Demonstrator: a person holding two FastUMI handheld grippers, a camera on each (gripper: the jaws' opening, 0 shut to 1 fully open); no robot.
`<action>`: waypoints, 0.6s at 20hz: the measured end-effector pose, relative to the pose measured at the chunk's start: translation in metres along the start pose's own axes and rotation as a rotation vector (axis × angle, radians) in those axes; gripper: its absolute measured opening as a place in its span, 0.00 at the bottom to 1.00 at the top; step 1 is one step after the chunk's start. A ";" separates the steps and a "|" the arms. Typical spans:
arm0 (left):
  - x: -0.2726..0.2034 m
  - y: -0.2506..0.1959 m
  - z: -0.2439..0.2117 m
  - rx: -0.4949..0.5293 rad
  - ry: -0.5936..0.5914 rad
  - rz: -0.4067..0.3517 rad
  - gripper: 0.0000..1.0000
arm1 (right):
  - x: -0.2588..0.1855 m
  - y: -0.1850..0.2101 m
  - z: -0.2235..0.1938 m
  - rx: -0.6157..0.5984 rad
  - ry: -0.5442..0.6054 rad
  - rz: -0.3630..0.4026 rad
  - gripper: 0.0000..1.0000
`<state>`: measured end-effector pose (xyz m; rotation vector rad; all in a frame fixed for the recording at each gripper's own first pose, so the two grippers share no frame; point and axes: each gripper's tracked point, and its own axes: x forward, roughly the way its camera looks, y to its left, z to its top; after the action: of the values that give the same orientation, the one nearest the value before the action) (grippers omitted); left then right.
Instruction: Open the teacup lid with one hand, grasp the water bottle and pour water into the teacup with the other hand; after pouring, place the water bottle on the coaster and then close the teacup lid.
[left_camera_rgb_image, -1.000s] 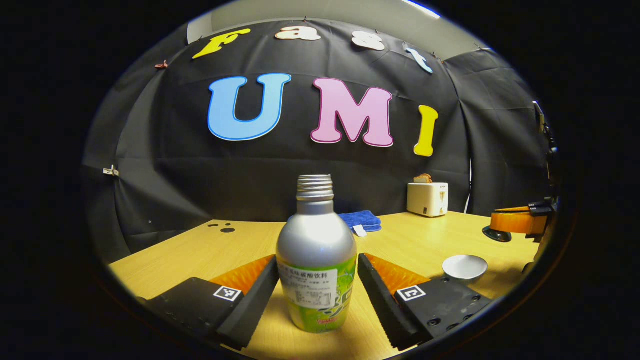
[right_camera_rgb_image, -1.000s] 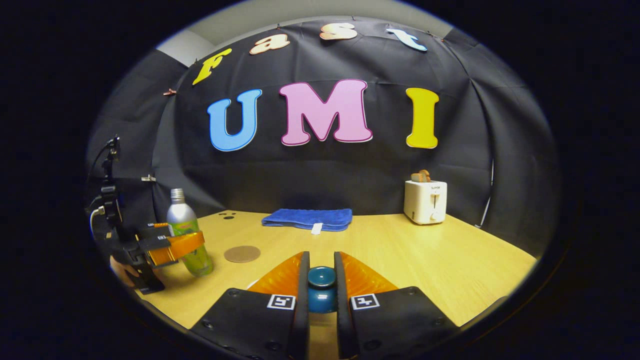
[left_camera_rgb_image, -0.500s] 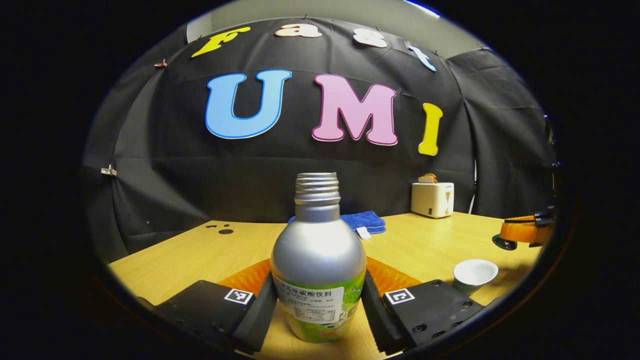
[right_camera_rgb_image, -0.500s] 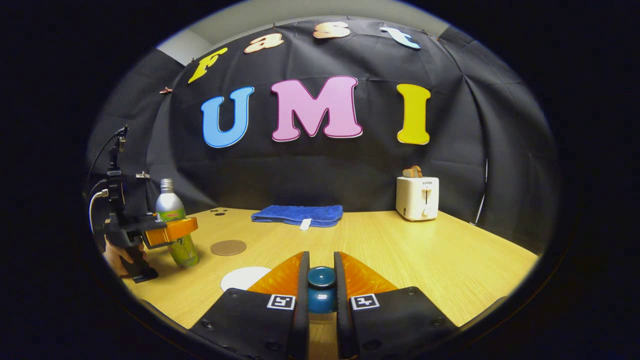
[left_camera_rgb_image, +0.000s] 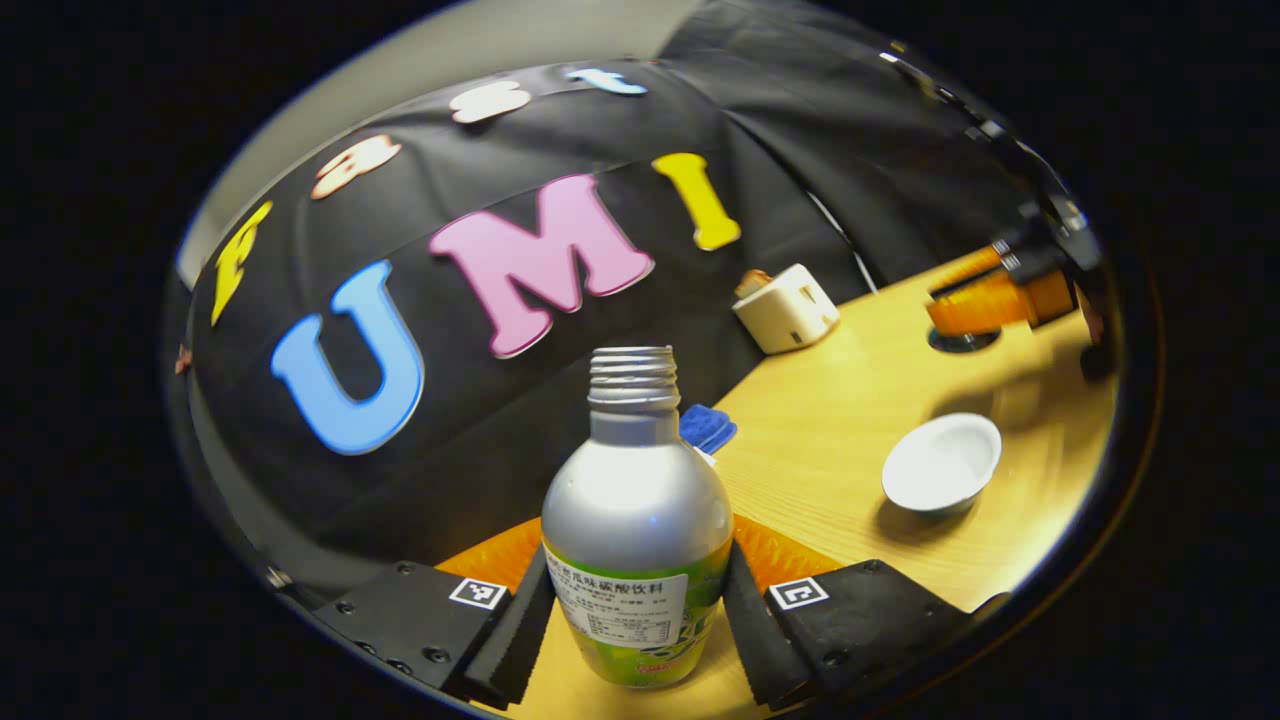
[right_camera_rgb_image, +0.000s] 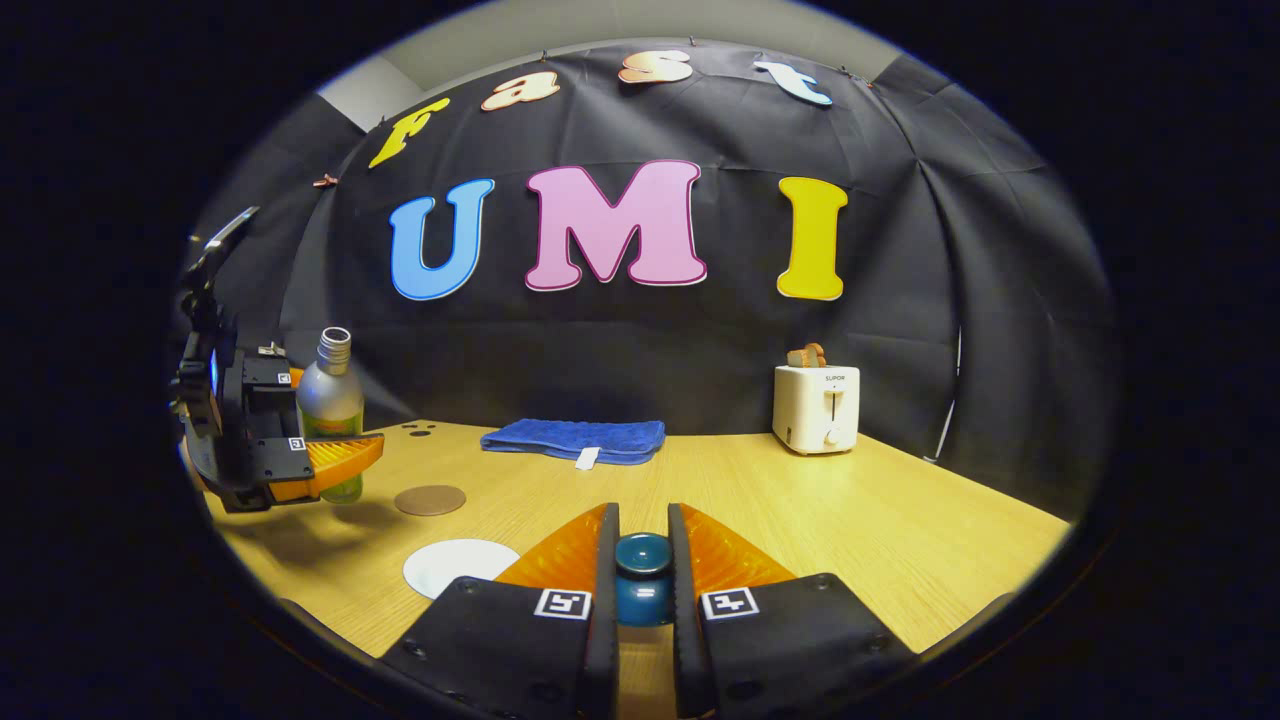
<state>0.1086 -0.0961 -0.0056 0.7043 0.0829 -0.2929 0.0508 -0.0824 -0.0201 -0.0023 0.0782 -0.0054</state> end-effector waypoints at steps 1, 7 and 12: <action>0.003 -0.008 0.001 0.064 0.008 -0.024 0.80 | 0.001 -0.003 0.000 0.001 -0.001 -0.006 0.25; 0.016 -0.037 -0.006 0.432 0.035 -0.133 0.80 | -0.001 -0.014 0.001 0.001 -0.001 -0.016 0.25; 0.020 -0.048 -0.016 0.667 0.056 -0.191 0.80 | -0.001 -0.014 0.001 0.001 -0.001 -0.017 0.25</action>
<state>0.1143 -0.1254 -0.0517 1.3710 0.1075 -0.4927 0.0502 -0.0963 -0.0190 -0.0017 0.0773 -0.0224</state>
